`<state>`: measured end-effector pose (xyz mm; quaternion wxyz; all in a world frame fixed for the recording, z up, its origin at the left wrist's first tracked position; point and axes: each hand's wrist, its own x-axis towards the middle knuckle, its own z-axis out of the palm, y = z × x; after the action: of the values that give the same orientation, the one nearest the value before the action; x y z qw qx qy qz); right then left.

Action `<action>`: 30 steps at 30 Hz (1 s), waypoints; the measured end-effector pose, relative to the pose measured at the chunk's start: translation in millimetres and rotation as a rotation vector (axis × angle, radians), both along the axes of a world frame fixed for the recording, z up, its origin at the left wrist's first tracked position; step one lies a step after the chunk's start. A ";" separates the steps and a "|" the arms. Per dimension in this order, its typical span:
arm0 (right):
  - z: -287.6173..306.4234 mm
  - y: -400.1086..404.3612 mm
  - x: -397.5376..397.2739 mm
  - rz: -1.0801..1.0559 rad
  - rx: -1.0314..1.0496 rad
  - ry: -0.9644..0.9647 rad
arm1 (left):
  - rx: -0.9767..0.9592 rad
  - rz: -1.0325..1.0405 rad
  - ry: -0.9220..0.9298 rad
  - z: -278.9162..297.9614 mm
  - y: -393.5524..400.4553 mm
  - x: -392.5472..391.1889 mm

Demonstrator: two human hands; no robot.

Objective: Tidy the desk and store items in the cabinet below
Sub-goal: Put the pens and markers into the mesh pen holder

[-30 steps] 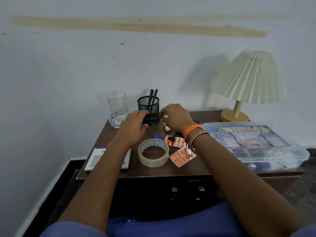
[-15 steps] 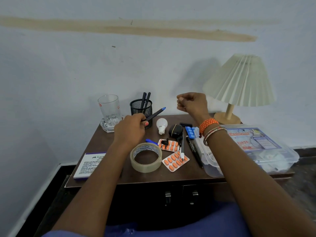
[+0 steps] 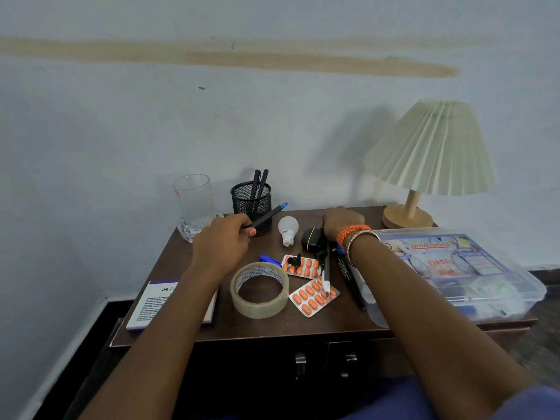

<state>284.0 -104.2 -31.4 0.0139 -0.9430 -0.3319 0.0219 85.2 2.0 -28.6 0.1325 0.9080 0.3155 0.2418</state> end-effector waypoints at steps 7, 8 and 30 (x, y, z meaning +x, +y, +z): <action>1.1 3.5 1.1 0.033 0.058 -0.106 | -0.008 0.003 0.017 -0.9 2.9 -1.9; 1.9 3.0 1.1 0.035 0.095 -0.109 | -0.011 0.005 0.010 -0.7 3.3 -2.5; 55.8 -1.1 -52.9 0.095 1.444 0.743 | -0.098 -0.007 -0.156 17.1 -17.2 -0.2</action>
<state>231.2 -105.3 24.3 0.7270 -0.6174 -0.2777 0.1145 84.9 -15.3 -11.5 0.2015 0.8799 0.3127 0.2957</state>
